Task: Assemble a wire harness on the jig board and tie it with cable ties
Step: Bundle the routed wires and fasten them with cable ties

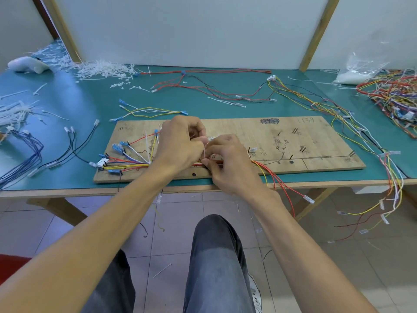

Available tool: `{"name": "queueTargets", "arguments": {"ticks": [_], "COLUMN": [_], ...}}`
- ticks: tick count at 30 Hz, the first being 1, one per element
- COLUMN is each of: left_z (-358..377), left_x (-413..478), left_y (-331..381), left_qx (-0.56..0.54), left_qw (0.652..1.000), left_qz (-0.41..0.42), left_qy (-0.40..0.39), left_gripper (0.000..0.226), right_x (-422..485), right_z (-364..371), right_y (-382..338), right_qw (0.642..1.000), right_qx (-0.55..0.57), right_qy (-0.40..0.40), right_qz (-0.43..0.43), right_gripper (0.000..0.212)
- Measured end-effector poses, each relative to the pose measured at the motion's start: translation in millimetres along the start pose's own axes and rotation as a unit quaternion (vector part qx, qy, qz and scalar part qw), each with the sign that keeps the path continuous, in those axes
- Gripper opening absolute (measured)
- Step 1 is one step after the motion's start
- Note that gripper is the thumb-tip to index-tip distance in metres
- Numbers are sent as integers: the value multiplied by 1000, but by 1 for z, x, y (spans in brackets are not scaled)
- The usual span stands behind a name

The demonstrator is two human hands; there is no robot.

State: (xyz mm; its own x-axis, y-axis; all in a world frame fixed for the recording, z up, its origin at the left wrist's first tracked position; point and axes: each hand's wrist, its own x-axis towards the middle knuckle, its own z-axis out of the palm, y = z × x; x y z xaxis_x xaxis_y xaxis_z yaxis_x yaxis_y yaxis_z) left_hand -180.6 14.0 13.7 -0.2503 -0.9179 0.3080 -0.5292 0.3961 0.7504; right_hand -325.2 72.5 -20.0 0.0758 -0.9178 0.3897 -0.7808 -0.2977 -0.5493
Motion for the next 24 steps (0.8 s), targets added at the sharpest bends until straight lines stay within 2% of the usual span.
{"name": "queueTargets", "arguments": {"ticks": [5,7,9,12,14,16,19,21,24], "left_z": [8,5,-4,-25,-35,-41,-42,-40,-41], "left_x": [-1,0,2,7,7,4,-6,-15,-23], "left_y": [1,1,1,0,1,1,3,6,7], "left_qx": [-18,-20,-17,32,33,35,104,152,204], "left_qw": [998,999,999,994,992,994,982,965,949], "left_qz": [-33,-40,-33,20,46,69,156,213,236], "left_qy": [50,32,-22,-102,-116,-77,-16,-33,-46], "left_gripper": [18,17,16,10,9,17,30,28,12], "right_x": [-1,-2,-1,-2,-5,-8,-10,-11,-14], "right_z": [5,4,2,-1,-4,-6,-6,-5,-5], "right_y": [1,2,3,4,3,2,-2,-5,-9], "right_qw": [1000,1000,1000,1000,999,996,991,989,985], "right_qx": [-12,-9,-3,9,27,62,75,66,43], "right_qy": [15,6,-3,6,27,64,111,126,164], "right_qz": [6,12,14,6,-4,-4,-20,-29,-29], "right_gripper": [12,13,11,13,32,48,55,59,56]}}
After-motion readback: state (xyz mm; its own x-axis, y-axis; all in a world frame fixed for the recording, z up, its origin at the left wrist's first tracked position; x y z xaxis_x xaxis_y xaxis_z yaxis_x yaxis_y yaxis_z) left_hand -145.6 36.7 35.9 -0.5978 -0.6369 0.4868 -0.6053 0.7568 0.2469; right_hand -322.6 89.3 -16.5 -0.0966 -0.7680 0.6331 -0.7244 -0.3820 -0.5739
